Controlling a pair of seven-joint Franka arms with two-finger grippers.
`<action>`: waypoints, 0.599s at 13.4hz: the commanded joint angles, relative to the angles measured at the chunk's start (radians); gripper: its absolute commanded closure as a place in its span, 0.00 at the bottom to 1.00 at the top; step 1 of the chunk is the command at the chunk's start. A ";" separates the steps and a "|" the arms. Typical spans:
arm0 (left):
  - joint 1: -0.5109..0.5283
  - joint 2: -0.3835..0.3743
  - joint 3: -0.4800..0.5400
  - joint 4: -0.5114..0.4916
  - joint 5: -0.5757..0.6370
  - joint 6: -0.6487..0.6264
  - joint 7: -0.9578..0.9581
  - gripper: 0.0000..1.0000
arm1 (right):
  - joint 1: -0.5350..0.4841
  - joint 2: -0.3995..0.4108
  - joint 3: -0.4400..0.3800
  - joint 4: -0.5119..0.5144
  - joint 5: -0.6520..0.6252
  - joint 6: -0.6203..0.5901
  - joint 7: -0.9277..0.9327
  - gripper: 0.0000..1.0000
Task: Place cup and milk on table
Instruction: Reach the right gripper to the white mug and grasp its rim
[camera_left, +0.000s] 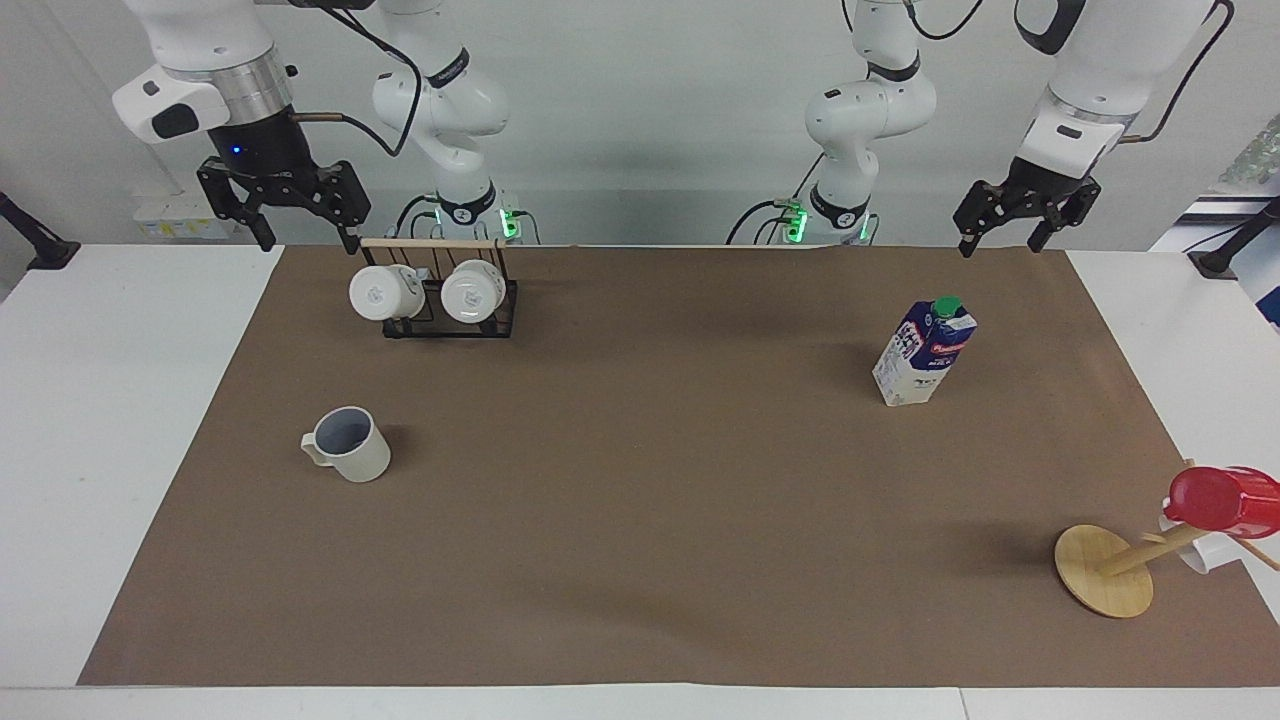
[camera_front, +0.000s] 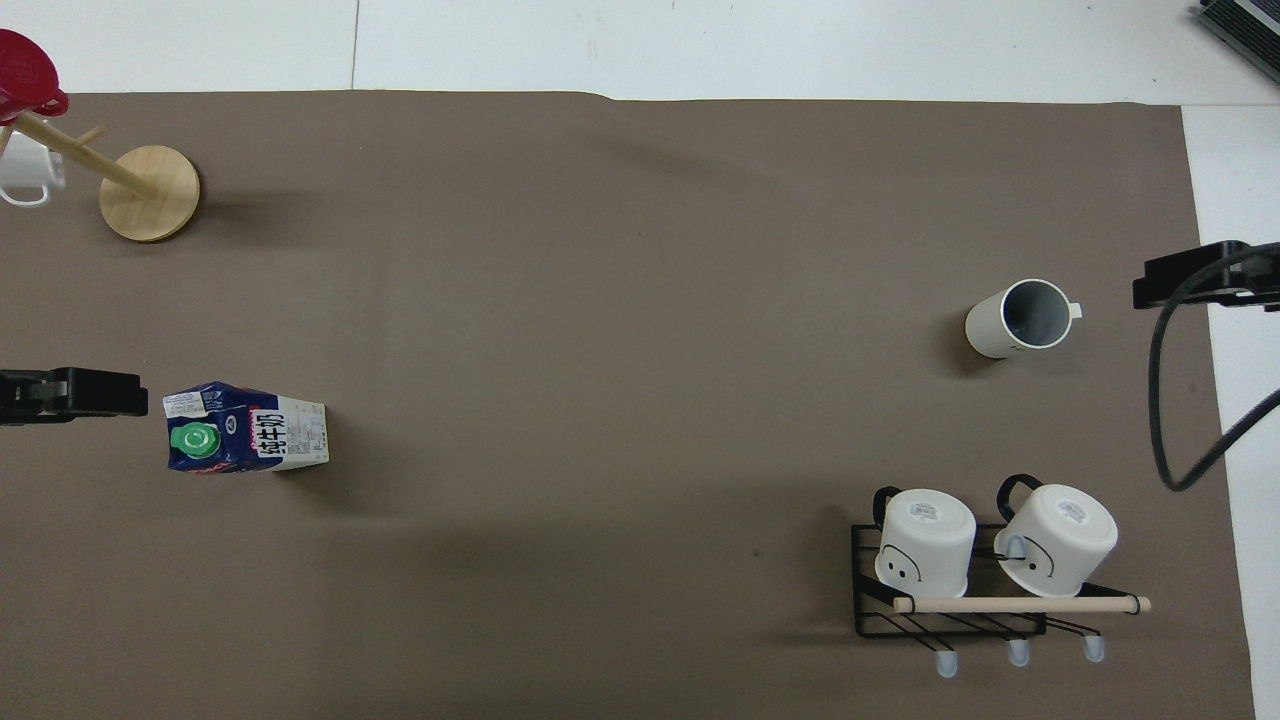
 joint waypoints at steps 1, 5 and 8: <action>0.006 0.007 -0.005 0.024 0.019 -0.025 -0.009 0.00 | -0.002 -0.005 0.002 -0.055 -0.013 0.069 -0.035 0.00; 0.006 0.007 -0.005 0.024 0.019 -0.025 -0.009 0.00 | -0.010 0.001 0.002 -0.207 -0.011 0.224 -0.095 0.00; 0.006 0.007 -0.005 0.024 0.019 -0.026 -0.010 0.00 | -0.026 0.046 0.000 -0.262 -0.013 0.287 -0.127 0.00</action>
